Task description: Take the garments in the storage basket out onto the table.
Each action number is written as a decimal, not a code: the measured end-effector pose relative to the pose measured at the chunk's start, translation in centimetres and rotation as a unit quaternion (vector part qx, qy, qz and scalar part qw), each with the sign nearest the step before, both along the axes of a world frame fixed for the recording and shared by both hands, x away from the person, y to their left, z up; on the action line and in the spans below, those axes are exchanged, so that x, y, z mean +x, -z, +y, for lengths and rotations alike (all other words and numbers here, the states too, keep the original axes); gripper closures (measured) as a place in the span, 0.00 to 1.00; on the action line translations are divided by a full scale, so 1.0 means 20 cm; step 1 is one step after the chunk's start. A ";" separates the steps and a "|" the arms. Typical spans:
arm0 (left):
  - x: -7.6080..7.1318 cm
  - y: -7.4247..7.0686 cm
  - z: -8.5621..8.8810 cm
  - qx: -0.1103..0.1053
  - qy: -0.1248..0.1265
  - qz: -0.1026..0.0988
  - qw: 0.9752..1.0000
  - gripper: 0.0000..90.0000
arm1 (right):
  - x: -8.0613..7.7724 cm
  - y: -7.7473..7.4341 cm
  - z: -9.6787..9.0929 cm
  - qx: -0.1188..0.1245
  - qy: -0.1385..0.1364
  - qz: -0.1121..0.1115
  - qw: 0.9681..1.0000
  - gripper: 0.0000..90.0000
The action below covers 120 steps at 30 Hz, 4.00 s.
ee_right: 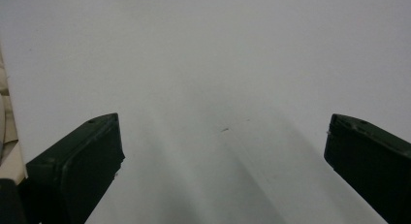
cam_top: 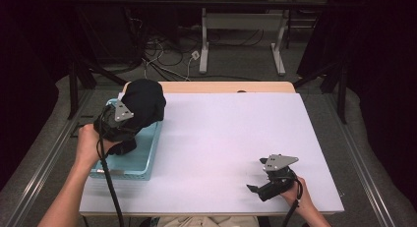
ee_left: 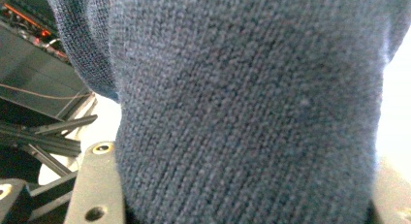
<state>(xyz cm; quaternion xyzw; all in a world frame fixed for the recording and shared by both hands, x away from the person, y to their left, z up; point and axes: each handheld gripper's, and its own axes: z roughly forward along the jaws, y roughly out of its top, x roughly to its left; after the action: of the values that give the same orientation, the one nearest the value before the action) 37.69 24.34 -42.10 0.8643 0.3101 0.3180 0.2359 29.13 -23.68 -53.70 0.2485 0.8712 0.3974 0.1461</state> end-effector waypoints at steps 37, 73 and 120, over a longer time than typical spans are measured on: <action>-0.01 -0.13 -0.29 0.027 0.070 -0.036 0.997 0.44 | -0.01 0.00 0.00 0.002 0.000 -0.004 1.000 0.00; 0.03 -0.13 -0.65 0.023 0.146 -0.031 0.989 0.44 | -0.01 0.00 0.00 0.010 0.000 -0.010 1.000 0.00; 0.05 0.01 -0.92 -0.031 0.217 0.008 0.976 0.44 | -0.01 -0.01 -0.01 0.007 -0.004 -0.009 1.000 0.00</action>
<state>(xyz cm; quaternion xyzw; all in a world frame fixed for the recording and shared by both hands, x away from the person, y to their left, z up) 38.67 5.97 -42.40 0.9058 0.1270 0.2423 0.3237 28.92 -23.78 -53.49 0.2424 0.8681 0.4062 0.1504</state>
